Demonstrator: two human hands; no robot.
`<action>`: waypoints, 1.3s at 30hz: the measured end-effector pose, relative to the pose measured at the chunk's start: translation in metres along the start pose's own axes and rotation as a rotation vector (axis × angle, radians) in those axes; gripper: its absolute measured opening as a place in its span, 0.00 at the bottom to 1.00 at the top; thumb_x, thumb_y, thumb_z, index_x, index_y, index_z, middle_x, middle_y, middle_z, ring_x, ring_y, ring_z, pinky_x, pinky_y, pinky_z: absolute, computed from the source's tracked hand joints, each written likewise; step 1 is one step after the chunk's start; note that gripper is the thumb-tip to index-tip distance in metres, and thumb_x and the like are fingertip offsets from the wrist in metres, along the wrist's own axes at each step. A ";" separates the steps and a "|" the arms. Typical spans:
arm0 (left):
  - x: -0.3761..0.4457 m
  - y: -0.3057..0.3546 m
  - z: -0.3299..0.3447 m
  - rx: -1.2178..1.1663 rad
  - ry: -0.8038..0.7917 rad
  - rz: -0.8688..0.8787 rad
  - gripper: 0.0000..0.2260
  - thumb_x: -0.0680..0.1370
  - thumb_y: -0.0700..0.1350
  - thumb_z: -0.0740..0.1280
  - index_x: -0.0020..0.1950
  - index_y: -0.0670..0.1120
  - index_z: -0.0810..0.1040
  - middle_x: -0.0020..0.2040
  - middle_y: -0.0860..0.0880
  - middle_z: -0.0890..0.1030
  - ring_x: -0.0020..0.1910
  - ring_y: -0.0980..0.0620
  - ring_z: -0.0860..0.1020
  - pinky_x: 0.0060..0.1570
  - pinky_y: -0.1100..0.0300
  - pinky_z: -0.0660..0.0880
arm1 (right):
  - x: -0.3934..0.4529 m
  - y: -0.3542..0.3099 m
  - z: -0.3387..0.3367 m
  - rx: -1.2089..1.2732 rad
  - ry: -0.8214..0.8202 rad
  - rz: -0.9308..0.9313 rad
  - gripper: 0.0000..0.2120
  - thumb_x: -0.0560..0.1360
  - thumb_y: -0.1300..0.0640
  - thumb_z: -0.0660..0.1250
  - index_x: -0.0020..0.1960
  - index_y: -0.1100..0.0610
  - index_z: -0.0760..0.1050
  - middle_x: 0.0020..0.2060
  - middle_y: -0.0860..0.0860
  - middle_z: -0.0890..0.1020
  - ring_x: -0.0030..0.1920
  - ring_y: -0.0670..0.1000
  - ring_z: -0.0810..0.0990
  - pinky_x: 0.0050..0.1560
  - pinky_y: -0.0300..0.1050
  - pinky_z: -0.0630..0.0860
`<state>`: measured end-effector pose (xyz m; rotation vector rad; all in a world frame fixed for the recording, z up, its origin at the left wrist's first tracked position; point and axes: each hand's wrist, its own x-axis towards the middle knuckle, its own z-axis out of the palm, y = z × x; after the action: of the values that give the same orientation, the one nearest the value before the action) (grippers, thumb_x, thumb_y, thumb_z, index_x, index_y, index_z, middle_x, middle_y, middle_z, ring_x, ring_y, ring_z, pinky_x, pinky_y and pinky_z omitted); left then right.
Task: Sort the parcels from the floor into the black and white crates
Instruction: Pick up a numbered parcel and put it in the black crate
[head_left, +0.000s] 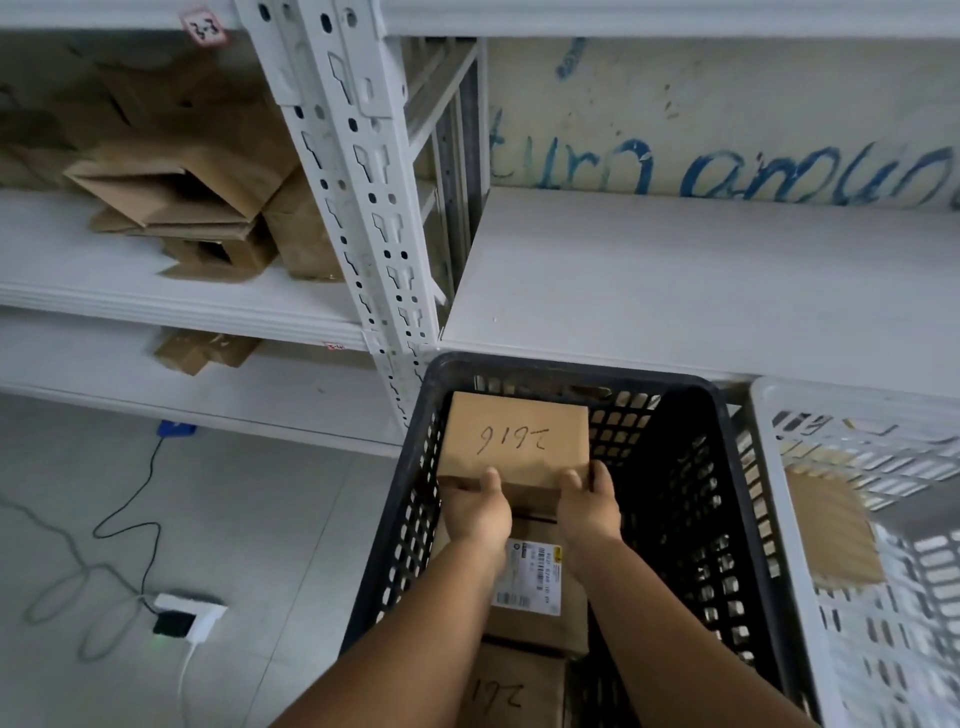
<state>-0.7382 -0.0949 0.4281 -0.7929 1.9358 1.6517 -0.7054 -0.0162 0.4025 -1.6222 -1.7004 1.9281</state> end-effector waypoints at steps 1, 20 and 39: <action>-0.005 0.000 -0.001 0.015 -0.014 0.008 0.18 0.80 0.50 0.61 0.68 0.44 0.69 0.62 0.45 0.76 0.62 0.44 0.74 0.63 0.51 0.70 | -0.006 -0.002 -0.002 0.016 0.004 -0.005 0.26 0.82 0.52 0.57 0.77 0.46 0.55 0.71 0.54 0.69 0.69 0.58 0.69 0.66 0.55 0.68; -0.167 -0.048 -0.097 0.224 -0.491 0.372 0.16 0.82 0.54 0.56 0.59 0.45 0.76 0.50 0.51 0.81 0.51 0.53 0.78 0.53 0.58 0.73 | -0.222 0.043 -0.084 0.311 0.196 -0.125 0.19 0.82 0.48 0.54 0.69 0.54 0.71 0.51 0.50 0.75 0.49 0.50 0.74 0.50 0.46 0.69; -0.331 -0.229 -0.099 0.568 -1.058 0.409 0.14 0.82 0.52 0.57 0.41 0.46 0.72 0.40 0.49 0.76 0.42 0.48 0.74 0.46 0.52 0.72 | -0.379 0.205 -0.250 0.667 0.736 -0.035 0.13 0.82 0.55 0.56 0.59 0.60 0.74 0.49 0.54 0.74 0.35 0.45 0.71 0.35 0.38 0.68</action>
<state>-0.3395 -0.1763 0.5065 0.6340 1.6120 1.1745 -0.2522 -0.1787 0.5289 -1.6677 -0.6994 1.3678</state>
